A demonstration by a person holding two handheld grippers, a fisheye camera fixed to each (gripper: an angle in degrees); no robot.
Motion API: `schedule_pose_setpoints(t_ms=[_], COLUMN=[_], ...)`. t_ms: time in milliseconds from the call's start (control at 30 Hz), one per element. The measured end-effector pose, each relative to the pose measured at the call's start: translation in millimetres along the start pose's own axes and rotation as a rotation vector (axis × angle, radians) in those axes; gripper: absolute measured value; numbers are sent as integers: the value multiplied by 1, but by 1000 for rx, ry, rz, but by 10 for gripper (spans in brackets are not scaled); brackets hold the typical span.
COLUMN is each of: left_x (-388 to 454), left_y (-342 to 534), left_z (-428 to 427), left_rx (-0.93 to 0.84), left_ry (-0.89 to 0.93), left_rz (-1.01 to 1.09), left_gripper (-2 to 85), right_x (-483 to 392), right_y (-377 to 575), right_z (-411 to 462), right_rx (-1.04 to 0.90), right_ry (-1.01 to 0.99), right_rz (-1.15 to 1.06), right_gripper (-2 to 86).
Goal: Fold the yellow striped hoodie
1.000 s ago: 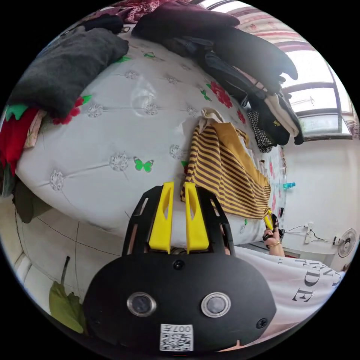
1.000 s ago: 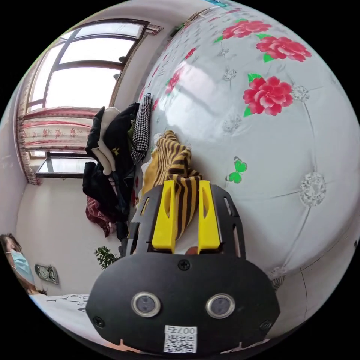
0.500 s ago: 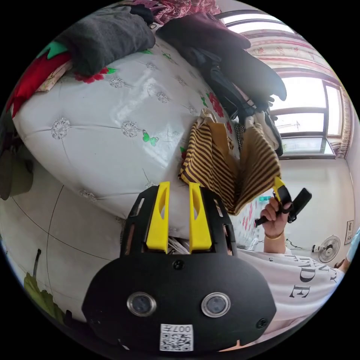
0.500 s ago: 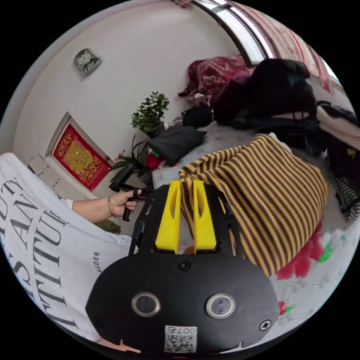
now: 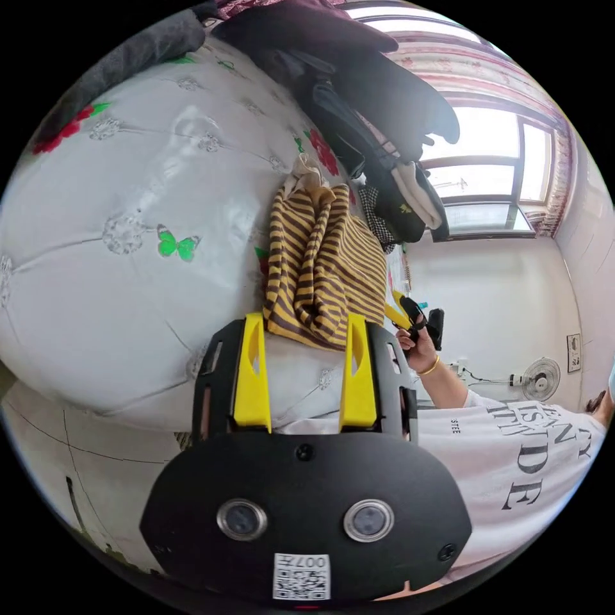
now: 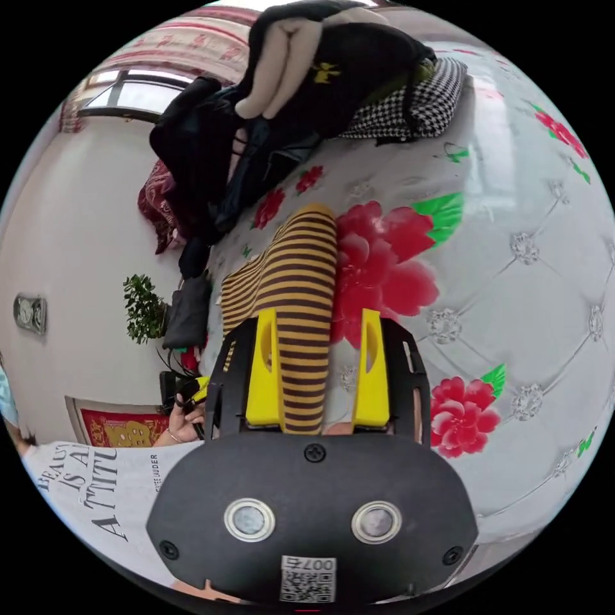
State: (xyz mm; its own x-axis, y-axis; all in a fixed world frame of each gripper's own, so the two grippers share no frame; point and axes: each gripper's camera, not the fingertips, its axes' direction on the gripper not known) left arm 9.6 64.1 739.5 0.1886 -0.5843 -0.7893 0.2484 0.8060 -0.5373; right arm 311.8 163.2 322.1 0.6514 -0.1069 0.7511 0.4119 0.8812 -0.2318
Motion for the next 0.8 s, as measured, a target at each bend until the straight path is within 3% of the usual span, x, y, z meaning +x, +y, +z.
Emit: schedule_pose_setpoints(t_ms=[100,200,333,567,733,800], left_x=[4,6,16,63,91,87], left_y=[-16,-28,-40,-90,-81,-62], left_z=[17,33,29,-76,-209,-255], left_rx=[-49,-108,-88,180,481,595], left_ry=[6,-66,-49,-57,-237,-396], left_rz=[32,27,73,233,318,262], left_gripper=[143,58,49,43,46,53], right_x=[21,37,14,-149,-266,-311], right_y=[-14,-18,-31,-104,-141,-148], right_z=[22,31,18,9,39,75], right_rx=[-66,-52,-54,-77,-84,-101], right_ry=[-127,-261,-253,-515,-763,-834], right_rz=[73,178,176,-168,-309,-288], right_gripper=[107,94,78,62,59,58])
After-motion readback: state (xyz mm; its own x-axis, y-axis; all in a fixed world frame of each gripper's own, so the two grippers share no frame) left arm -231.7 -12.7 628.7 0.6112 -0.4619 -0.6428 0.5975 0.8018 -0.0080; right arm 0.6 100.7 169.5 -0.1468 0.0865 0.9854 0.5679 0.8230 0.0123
